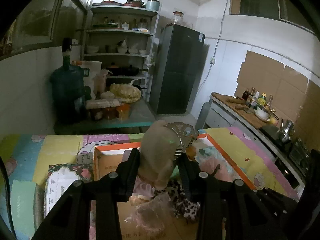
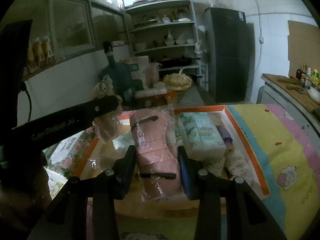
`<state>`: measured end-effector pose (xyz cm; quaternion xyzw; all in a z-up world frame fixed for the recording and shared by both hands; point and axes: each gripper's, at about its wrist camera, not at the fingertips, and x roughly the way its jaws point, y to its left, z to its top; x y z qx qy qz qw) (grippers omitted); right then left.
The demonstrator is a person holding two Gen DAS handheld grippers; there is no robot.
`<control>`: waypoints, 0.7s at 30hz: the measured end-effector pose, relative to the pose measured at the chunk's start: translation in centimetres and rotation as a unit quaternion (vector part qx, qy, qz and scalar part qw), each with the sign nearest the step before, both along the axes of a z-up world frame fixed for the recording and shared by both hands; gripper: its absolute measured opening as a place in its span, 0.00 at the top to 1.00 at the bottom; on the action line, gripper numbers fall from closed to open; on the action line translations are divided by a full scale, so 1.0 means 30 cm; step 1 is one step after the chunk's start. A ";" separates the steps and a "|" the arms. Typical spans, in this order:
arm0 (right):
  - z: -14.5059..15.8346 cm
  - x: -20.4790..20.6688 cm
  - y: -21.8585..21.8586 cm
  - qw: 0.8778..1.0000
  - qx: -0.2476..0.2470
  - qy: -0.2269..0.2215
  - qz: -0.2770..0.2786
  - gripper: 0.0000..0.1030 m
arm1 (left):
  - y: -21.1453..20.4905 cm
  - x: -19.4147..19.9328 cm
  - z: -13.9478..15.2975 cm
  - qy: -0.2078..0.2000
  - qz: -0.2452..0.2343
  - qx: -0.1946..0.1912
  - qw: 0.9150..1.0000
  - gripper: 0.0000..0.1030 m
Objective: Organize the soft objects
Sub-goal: 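Carry the pink pack and plush toy over the cardboard tray, then lower the pink pack and plush toy into the tray and open both tools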
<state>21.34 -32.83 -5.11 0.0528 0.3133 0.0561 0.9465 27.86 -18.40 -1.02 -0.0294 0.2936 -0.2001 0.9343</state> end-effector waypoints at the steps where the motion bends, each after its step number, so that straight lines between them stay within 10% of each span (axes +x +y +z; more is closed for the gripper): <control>1: -0.002 0.002 0.000 1.000 -0.001 0.001 0.000 0.59 | -0.003 0.009 -0.005 0.003 -0.001 0.001 1.000 0.62; 21: -0.070 0.055 -0.020 0.999 -0.012 0.028 -0.011 0.57 | -0.079 0.094 -0.117 0.048 -0.041 0.015 0.998 0.61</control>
